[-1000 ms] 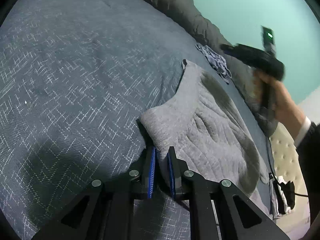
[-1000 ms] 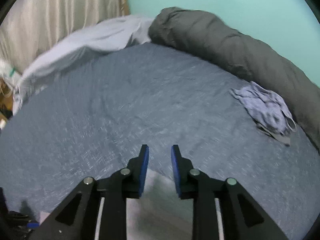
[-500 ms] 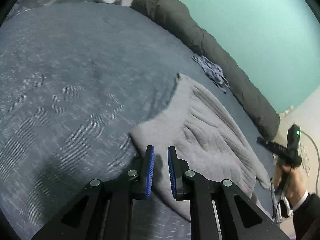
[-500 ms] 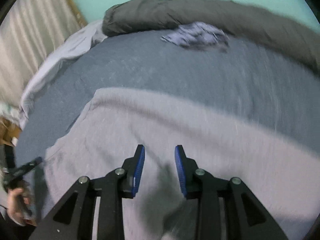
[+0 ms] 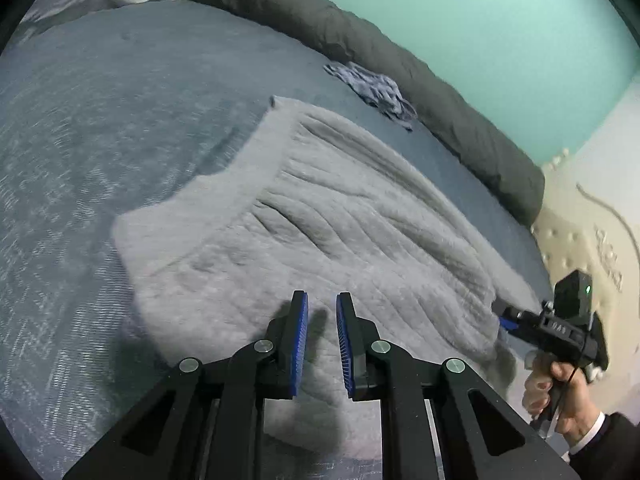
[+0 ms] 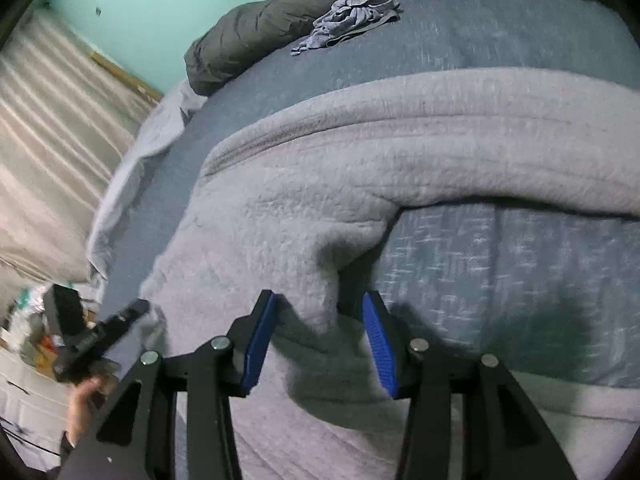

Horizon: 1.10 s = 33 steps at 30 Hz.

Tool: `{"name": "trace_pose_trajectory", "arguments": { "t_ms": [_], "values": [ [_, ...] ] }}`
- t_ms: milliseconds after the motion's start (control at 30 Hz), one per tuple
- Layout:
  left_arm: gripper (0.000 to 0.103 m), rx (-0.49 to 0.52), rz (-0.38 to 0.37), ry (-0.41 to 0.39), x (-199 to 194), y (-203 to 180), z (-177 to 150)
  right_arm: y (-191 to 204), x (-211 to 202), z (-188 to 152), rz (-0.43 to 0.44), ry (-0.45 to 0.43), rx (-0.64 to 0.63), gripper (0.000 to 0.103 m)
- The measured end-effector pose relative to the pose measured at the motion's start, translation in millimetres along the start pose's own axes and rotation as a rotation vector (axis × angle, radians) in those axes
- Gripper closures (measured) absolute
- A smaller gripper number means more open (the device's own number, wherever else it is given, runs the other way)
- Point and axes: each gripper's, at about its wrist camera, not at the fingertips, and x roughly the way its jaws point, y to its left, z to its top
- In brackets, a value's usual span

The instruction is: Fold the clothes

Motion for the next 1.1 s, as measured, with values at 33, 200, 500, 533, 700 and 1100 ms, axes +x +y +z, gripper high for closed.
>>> {"name": "trace_pose_trajectory", "arguments": {
  "t_ms": [33,200,500,533,700,1100],
  "values": [
    [0.087,0.012,0.003,0.011,4.0,-2.5,-0.6,0.2,0.0,-1.2,0.009,-0.01,-0.005,0.074],
    [0.087,-0.009,0.01,0.055,16.3,5.2,-3.2,-6.0,-2.2,-1.8,0.044,-0.037,0.019,0.099],
    [0.087,-0.014,0.037,0.088,20.0,11.4,-8.7,-8.4,-26.1,18.1,0.095,-0.111,0.056,0.099],
    [0.087,-0.012,0.038,0.088,19.9,11.1,-8.9,-8.3,-26.7,18.1,0.101,-0.113,0.06,0.099],
    [0.087,-0.019,0.043,0.085,18.7,12.4,-8.5,-10.9,-30.9,15.4,0.112,-0.113,0.077,0.096],
    [0.087,-0.023,0.05,0.079,16.4,10.8,-8.4,-37.0,-2.5,40.0,0.029,-0.037,0.22,0.055]
  ]
}}
